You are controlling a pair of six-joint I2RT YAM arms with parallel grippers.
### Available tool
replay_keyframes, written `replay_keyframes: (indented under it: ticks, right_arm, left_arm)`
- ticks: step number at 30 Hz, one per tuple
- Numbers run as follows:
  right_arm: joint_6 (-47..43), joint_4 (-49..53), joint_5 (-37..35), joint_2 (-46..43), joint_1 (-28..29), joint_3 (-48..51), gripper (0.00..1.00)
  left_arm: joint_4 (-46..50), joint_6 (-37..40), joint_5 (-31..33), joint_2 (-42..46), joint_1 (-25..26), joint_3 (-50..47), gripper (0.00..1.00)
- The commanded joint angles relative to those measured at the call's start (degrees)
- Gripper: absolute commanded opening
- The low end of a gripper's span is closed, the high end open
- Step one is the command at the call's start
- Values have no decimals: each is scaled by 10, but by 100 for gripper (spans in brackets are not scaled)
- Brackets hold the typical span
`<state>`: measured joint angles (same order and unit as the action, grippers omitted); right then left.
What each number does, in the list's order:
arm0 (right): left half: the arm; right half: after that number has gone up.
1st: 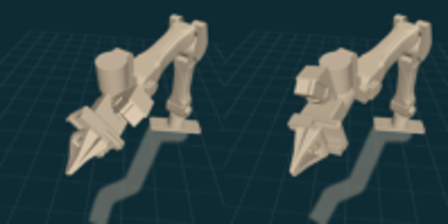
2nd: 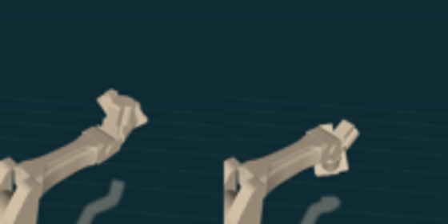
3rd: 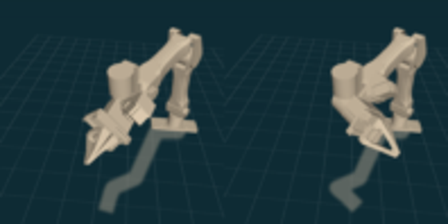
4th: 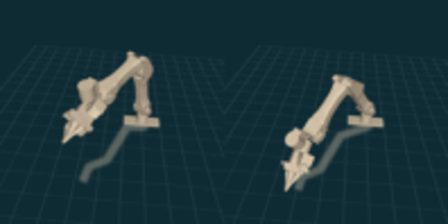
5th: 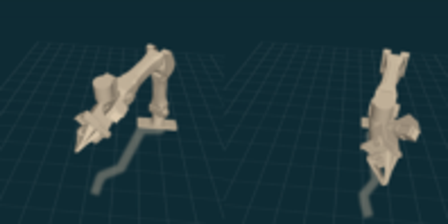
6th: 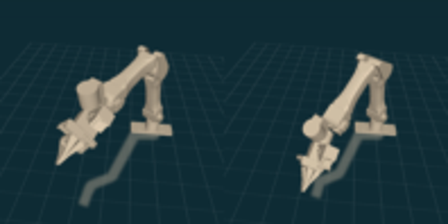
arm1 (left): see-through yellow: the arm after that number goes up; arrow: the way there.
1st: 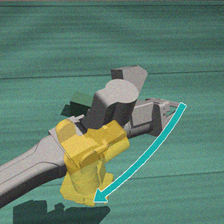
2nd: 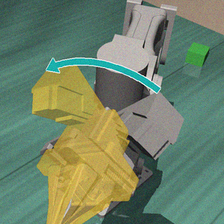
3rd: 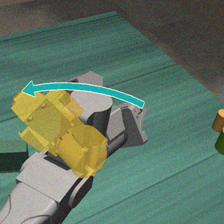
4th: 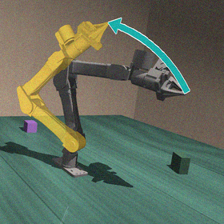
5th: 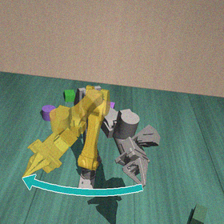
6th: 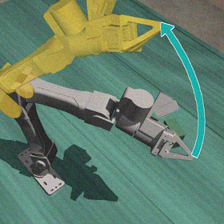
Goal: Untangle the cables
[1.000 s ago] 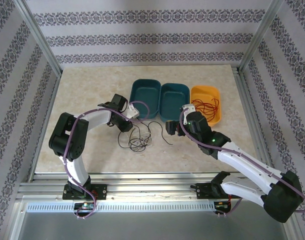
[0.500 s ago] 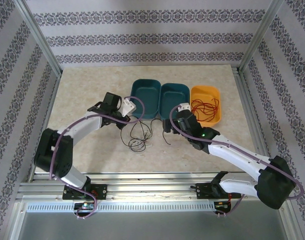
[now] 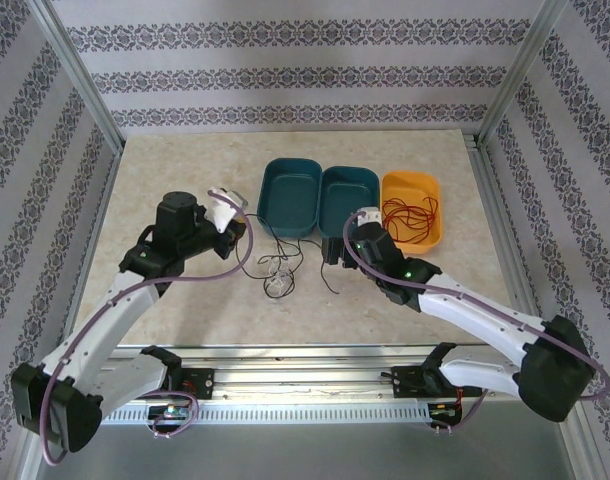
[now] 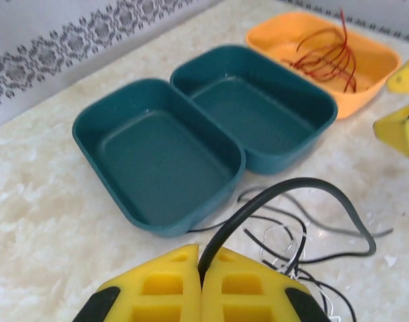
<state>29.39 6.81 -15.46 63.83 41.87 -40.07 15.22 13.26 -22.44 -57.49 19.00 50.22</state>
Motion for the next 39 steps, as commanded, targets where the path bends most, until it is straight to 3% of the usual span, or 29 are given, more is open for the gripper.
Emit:
replay_keyframes:
  ticks: [1,7,11,15,25,31,39]
  right_arm:
    - [-31,-33,45,-35,1,18,98]
    - [-44,-16,139,-73,8,-2,98]
    - [-87,-31,174,-74,51,-22,93]
    - [-114,-18,172,-33,95,-68,90]
    - [-137,-13,198,114,113,-173,89]
    - [-136,-2,225,168,114,-220,66]
    - [-139,-13,259,140,115,-208,72]
  left_arm:
    - [-25,-54,-14,22,-5,5,0]
    - [-16,-97,-15,43,-5,19,0]
    - [-12,-121,-18,42,-5,29,0]
    - [-15,-132,-20,40,-5,32,0]
    - [-22,-141,-27,36,-5,36,0]
    - [-31,-156,-26,35,-5,44,0]
    - [-67,-189,10,19,-5,52,0]
